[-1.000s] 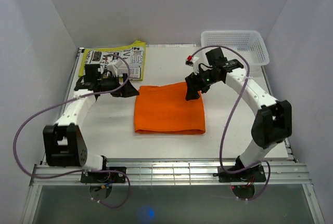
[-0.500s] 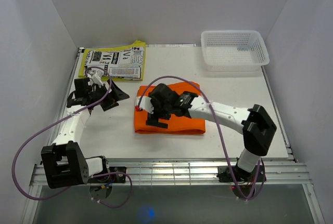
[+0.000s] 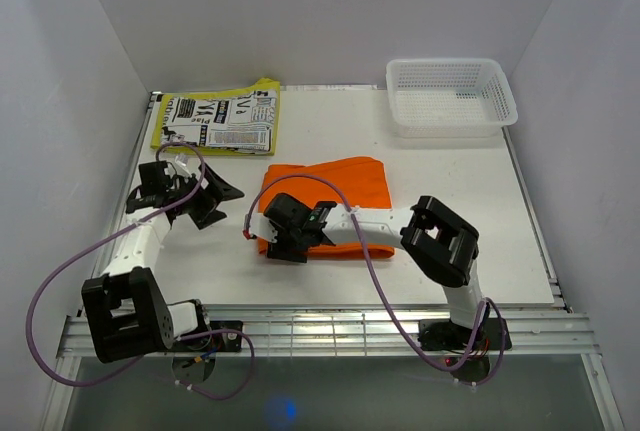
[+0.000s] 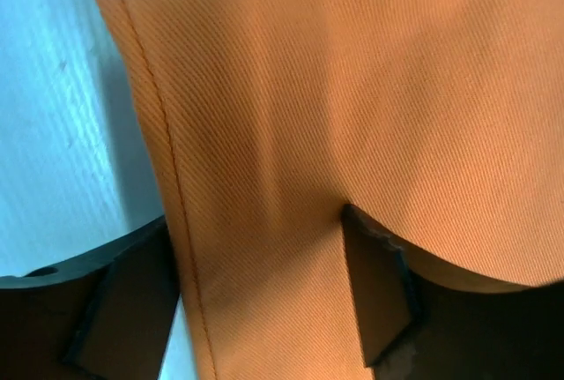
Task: Fold and stack the trousers
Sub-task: Neatly place the folded trousers to the corner
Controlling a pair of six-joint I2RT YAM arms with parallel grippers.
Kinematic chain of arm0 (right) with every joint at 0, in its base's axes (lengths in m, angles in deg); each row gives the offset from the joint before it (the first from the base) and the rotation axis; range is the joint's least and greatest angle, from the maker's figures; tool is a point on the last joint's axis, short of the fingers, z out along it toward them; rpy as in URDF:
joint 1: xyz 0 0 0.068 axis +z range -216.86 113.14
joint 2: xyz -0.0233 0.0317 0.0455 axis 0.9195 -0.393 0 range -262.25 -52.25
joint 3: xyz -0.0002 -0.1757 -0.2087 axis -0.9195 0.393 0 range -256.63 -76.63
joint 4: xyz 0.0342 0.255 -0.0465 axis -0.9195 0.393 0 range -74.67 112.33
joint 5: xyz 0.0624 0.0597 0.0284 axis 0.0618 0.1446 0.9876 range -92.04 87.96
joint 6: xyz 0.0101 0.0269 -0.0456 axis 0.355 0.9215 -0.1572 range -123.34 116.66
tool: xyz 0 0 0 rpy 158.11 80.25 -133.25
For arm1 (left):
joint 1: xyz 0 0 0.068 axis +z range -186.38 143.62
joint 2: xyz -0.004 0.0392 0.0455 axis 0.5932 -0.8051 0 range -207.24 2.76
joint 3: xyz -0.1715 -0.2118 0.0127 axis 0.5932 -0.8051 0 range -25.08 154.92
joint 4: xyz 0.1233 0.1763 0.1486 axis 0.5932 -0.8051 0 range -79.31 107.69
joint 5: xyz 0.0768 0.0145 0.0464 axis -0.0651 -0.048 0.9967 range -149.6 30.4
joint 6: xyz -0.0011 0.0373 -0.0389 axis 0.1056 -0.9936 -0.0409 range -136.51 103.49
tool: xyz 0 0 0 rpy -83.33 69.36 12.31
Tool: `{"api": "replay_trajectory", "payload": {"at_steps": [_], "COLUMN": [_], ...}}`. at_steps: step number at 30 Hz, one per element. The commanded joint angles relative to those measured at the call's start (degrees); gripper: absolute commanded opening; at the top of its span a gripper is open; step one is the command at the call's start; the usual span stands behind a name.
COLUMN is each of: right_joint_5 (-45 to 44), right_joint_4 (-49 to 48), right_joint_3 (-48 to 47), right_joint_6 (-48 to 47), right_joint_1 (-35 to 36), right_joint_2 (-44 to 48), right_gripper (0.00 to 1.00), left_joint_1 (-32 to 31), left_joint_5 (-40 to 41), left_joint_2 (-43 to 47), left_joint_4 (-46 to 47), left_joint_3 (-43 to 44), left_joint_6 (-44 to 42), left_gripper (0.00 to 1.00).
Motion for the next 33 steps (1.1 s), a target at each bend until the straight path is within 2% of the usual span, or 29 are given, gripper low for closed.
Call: {"api": "replay_trajectory", "payload": {"at_steps": [1, 2, 4, 5, 10, 13, 15, 23, 25, 33], "right_joint_5": [-4.5, -5.1, -6.5, -6.7, -1.4, 1.3, 2.0, 3.4, 3.3, 4.8], "right_joint_4": [-4.3, -4.7, -6.6, -6.8, -6.2, -6.0, -5.5, -4.7, -4.7, -2.7], "right_joint_3": [0.7, 0.9, 1.7, 1.8, 0.2, -0.4, -0.6, -1.1, -1.8, -8.3], "right_joint_6": [0.8, 1.1, 1.3, 1.4, 4.1, 5.0, 5.0, 6.1, 6.7, 12.0], "right_joint_1": [0.4, 0.4, 0.4, 0.3, -0.5, -0.8, -0.9, -1.1, -1.3, -4.7], "right_joint_2": [-3.9, -4.2, -4.8, -4.9, -0.2, 2.1, 2.9, 3.2, 2.9, 0.2], "right_gripper": [0.7, 0.54, 0.29, 0.09, 0.08, 0.08, 0.08, 0.08, 0.08, 0.08], "left_joint_1": [1.4, 1.6, 1.8, 1.7, 1.7, 1.2, -0.4, -9.7, -10.3, -14.2], "left_joint_5": [0.4, 0.8, 0.8, 0.7, 3.3, 1.9, 1.9, 5.0, 5.6, 4.7], "left_joint_2": [-0.2, -0.3, 0.2, 0.6, 2.4, 1.5, 0.8, -2.7, -4.6, -7.2], "left_joint_4": [-2.2, -2.9, -3.1, -3.1, -3.1, -0.7, 0.9, 8.4, 10.5, 13.2], "left_joint_3": [-1.8, -2.5, -3.4, -4.4, -6.8, -8.5, -9.1, -9.5, -10.4, -13.0], "left_joint_6": [2.3, 3.1, 3.5, 3.6, 3.0, 4.4, 5.8, 12.6, 14.3, 19.4], "left_gripper": [0.97, 0.96, 0.94, 0.93, 0.91, 0.94, 0.98, 0.98, 0.98, 0.82]}}
